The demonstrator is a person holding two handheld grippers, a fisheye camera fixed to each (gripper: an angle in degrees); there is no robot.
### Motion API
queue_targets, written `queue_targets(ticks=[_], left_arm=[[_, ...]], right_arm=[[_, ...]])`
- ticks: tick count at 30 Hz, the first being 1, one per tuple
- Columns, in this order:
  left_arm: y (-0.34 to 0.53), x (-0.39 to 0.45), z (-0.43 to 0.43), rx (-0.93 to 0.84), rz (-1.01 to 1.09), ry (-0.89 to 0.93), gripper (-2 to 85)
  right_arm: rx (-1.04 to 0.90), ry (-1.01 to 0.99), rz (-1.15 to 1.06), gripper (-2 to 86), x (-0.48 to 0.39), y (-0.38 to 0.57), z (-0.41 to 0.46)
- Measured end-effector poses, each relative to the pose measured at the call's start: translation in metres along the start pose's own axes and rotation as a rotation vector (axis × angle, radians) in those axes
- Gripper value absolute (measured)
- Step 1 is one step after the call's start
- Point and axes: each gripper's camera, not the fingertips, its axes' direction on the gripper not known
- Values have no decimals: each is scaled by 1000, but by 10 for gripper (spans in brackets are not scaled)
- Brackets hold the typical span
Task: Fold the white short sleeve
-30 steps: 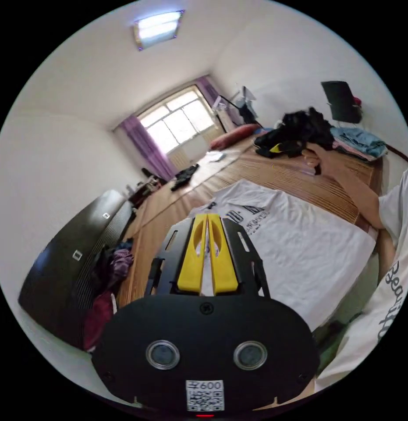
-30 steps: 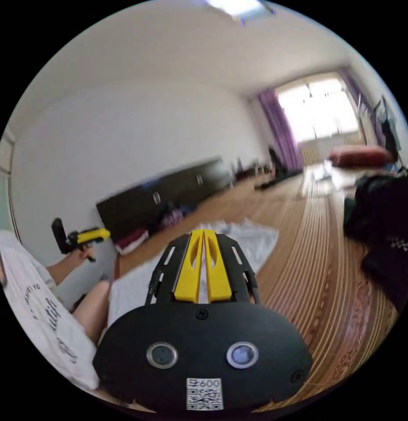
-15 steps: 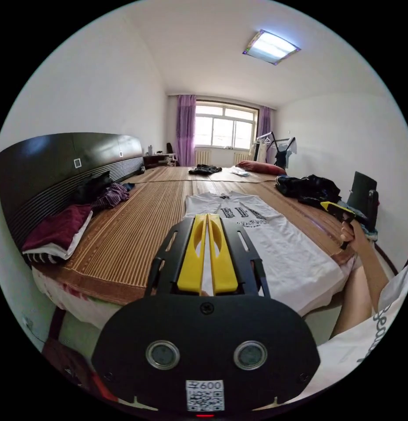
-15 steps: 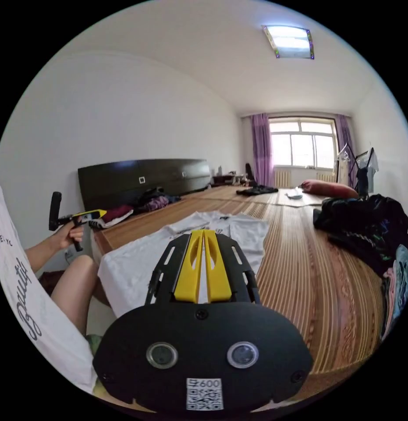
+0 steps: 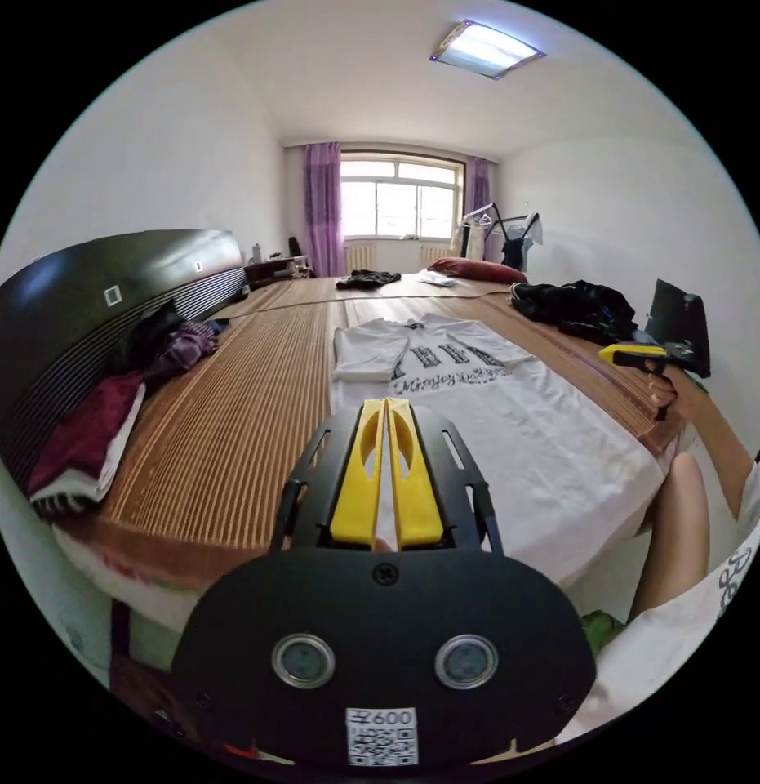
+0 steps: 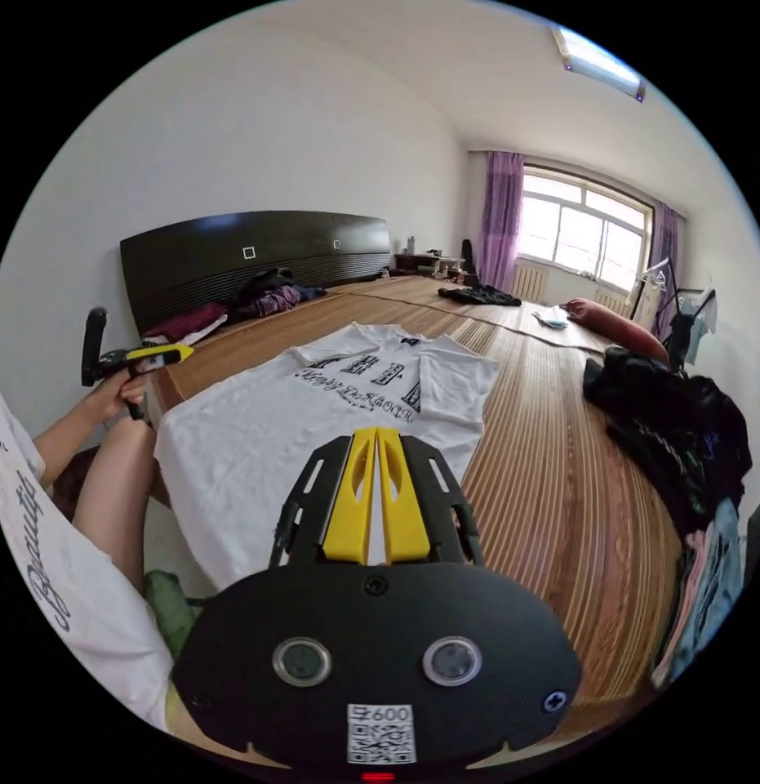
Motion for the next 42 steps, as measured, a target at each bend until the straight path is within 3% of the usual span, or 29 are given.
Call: queue_targets(ticks=[6, 8, 11, 14, 16, 17, 20, 21, 24, 26, 28, 31, 33, 34, 37, 39, 42], left_arm=[[-198, -10, 273, -122, 55, 14, 1], [-255, 1, 393, -281, 93, 96, 1], [-288, 20, 498, -389, 116, 25, 0], [-283, 37, 566, -445, 145, 12, 0], [-280, 44, 575, -404, 141, 26, 0], [-282, 53, 584, -415, 156, 30, 0], [-286, 72, 601, -417, 186, 44, 1], [-286, 77, 603, -413, 187, 40, 1], [-286, 117, 615, -401, 252, -47, 1], [-285, 147, 622, -391, 294, -105, 1], [-287, 164, 627, -389, 305, -119, 1], [-290, 194, 631, -380, 331, -156, 1], [-291, 214, 634, -377, 354, -188, 1], [-293, 225, 634, -376, 360, -197, 1], [-303, 241, 630, -376, 337, -170, 1], [-309, 252, 626, -371, 330, -162, 1], [-318, 279, 617, -367, 350, -185, 2]], right_arm=[[-85, -17, -72, -8, 88, -131, 198], [-197, -127, -28, -8, 129, -177, 288], [-260, -174, -116, -8, 150, -210, 374], [-322, -253, -63, -8, 180, -228, 440], [-390, -285, -89, -8, 196, -227, 471], [-363, -278, 3, -8, 221, -229, 475], [-204, 31, 377, -9, 290, -219, 447], [-181, 70, 404, -9, 295, -217, 439], [-154, -103, 246, -9, 284, -220, 422], [-325, -238, 88, -8, 258, -224, 441], [-420, -122, 1, -8, 242, -224, 457], [-256, 10, 286, -8, 268, -233, 441], [-46, -184, 252, -8, 258, -241, 425], [-71, -296, 179, -8, 243, -254, 435], [-477, -443, 15, -8, 201, -274, 503], [-504, -472, 93, -8, 216, -283, 512], [-448, -228, 377, -8, 275, -288, 498]])
